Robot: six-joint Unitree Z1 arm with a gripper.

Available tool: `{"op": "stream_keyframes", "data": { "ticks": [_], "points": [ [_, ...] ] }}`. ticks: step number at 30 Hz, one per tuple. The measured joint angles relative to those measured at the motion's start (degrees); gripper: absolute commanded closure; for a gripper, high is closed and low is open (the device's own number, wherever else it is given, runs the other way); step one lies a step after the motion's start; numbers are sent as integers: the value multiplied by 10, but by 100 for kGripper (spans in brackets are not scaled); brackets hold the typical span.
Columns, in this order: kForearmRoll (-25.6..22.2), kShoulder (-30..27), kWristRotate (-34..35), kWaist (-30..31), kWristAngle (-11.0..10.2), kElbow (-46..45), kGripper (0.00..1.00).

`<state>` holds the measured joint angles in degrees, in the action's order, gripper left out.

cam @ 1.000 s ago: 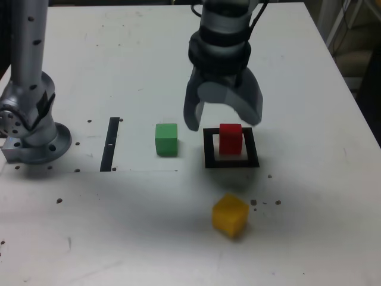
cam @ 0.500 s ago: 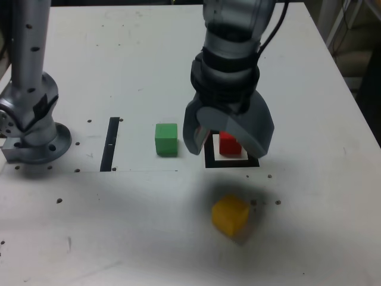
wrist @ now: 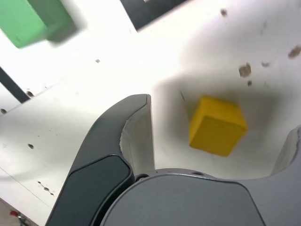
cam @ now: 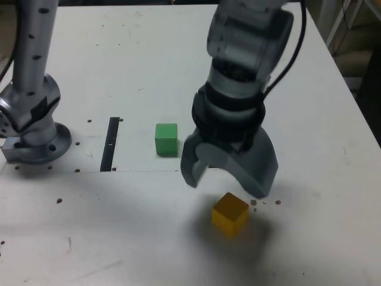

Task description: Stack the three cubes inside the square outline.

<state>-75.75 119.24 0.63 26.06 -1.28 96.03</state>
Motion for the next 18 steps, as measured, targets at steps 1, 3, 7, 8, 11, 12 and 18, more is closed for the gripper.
{"op": "stream_keyframes", "data": {
  "ticks": [1, 3, 7, 8, 11, 12, 18],
  "points": [
    [0, 3, 0, 2, 0, 3, 1],
    [0, 6, 0, 4, 1, 8, 1],
    [-1, 11, -14, 10, -4, 13, 1],
    [-1, 11, -21, 12, -6, 13, 1],
    [3, 11, -62, 18, -12, 13, 1],
    [5, 11, -79, 21, -14, 13, 1],
    [9, 11, -166, 32, -16, 15, 1]
  ]
}}
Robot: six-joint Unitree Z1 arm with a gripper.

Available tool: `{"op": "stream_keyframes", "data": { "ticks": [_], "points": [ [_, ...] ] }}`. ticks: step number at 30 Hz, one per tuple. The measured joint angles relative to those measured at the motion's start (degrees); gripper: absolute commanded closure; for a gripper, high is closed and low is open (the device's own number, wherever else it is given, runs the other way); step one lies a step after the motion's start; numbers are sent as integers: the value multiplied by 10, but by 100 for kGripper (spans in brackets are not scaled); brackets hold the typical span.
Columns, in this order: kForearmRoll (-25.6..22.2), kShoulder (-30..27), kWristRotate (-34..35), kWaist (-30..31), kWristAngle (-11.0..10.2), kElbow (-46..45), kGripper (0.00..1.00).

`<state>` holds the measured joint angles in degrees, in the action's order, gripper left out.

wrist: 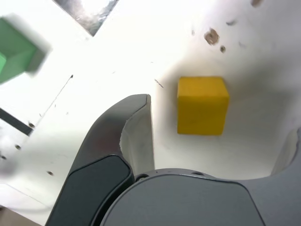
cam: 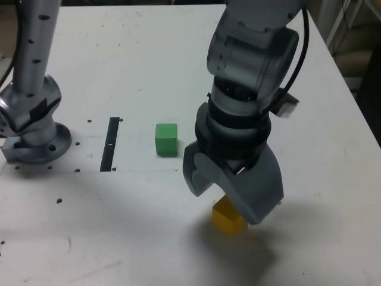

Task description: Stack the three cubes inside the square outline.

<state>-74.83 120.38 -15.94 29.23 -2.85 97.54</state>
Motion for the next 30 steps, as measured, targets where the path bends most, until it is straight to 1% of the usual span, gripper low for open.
{"op": "stream_keyframes", "data": {
  "ticks": [3, 12, 21, 24, 26, 28, 30],
  "points": [
    [0, 0, -10, 0, 3, 0, 2],
    [6, 7, -11, 0, 5, -4, 3],
    [36, 42, -11, 0, 21, -16, 4],
    [39, 47, -11, 0, 23, -16, 7],
    [41, 50, -10, 0, 24, -17, 12],
    [42, 52, -5, 0, 24, -17, 20],
    [43, 52, 3, 0, 22, -17, 30]
  ]
}}
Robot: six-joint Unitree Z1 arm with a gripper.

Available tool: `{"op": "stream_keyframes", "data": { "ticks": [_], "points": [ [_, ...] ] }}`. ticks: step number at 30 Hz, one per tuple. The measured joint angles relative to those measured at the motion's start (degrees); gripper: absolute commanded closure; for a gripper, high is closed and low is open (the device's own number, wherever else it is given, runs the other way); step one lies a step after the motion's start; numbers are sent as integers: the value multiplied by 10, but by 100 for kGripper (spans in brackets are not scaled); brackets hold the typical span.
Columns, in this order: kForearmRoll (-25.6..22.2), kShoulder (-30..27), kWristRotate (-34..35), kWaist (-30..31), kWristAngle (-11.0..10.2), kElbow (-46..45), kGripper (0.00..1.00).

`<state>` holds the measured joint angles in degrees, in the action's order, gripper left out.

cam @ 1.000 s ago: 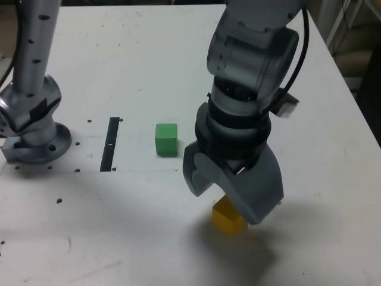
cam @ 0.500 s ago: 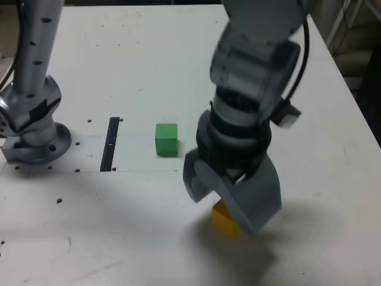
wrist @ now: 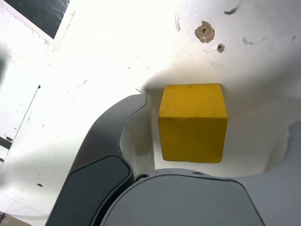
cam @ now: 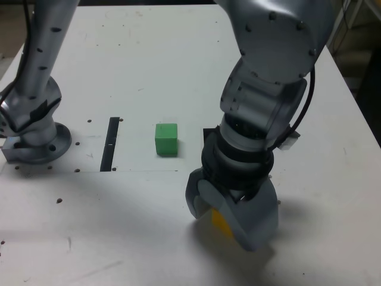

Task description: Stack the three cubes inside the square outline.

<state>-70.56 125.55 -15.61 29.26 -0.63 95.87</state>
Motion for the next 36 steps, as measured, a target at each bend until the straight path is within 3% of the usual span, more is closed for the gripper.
{"op": "stream_keyframes", "data": {
  "ticks": [4, 8, 33, 36],
  "points": [
    [3, 0, 17, 0, -14, 1, 55],
    [13, 0, 21, 0, -24, 5, 66],
    [20, -2, 31, 0, -19, 0, 67],
    [6, -12, 46, 0, -25, -1, 67]
  ]
}}
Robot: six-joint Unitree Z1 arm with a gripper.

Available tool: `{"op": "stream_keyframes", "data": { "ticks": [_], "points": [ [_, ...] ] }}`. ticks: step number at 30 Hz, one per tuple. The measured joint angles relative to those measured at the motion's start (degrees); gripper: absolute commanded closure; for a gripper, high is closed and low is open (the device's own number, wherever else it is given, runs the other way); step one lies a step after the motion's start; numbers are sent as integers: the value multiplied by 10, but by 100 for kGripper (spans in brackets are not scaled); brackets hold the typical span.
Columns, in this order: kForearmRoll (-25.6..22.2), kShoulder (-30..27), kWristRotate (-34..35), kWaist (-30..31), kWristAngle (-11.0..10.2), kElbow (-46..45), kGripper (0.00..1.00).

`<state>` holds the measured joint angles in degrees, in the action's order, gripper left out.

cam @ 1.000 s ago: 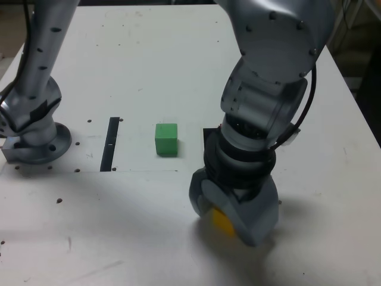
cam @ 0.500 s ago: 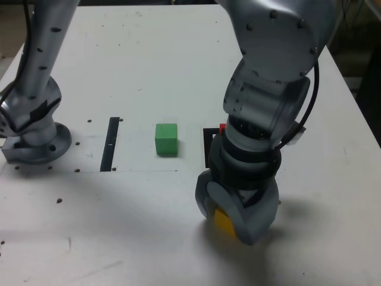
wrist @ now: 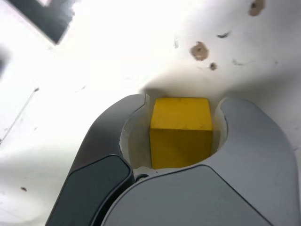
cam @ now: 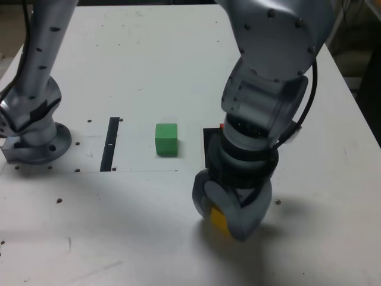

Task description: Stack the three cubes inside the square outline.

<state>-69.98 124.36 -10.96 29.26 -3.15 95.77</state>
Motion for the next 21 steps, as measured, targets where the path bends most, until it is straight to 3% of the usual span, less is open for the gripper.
{"op": "stream_keyframes", "data": {
  "ticks": [7, 21],
  "points": [
    [-55, -52, 47, -24, -28, 0, 67],
    [-76, -107, 101, -115, -25, -13, 67]
  ]
}}
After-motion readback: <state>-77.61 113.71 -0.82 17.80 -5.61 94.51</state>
